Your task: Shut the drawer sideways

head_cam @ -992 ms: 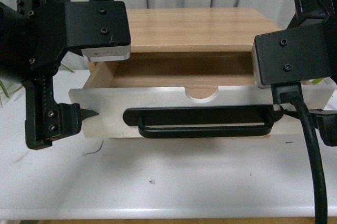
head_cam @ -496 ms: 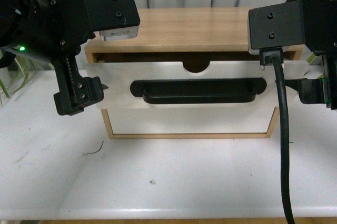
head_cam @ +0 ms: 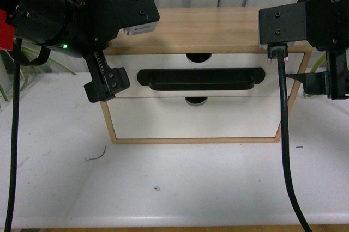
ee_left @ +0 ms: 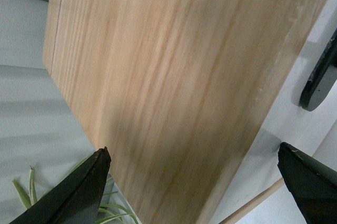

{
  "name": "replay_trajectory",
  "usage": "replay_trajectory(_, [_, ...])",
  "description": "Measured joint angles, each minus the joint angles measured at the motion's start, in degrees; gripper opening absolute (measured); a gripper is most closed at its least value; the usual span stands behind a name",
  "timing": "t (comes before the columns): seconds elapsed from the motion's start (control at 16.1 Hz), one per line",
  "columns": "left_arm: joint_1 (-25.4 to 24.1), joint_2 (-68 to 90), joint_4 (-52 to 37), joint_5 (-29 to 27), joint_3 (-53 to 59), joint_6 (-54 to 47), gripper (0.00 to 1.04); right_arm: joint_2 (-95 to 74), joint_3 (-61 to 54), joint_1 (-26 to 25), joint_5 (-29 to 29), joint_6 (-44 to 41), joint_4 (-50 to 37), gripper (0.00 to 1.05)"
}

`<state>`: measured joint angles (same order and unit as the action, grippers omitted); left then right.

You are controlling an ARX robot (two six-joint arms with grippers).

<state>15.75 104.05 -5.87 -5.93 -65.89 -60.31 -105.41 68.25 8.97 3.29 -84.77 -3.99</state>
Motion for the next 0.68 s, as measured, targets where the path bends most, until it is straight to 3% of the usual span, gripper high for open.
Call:
replay_trajectory(0.25, [0.28, -1.09, 0.87, 0.85, 0.83, 0.46, 0.98, 0.66, -1.09, -0.07, 0.44, 0.98, -1.05, 0.98])
replay_trajectory(0.43, [0.61, -8.61, 1.07, 4.2, 5.11, 4.92, 0.98, 7.78, -6.29, -0.02, 4.31, 6.51, -1.88, 0.98])
replay_trajectory(0.56, [0.26, -16.09, -1.49, 5.11, 8.96, 9.79, 0.98, 14.91, -11.02, -0.04, 8.28, 14.78, -5.77, 0.98])
replay_trajectory(0.68, [-2.64, -27.17, -7.48, 5.01, 14.88, 20.7, 0.98, 24.74, -19.19, -0.04, 10.03, 31.02, -13.73, 0.98])
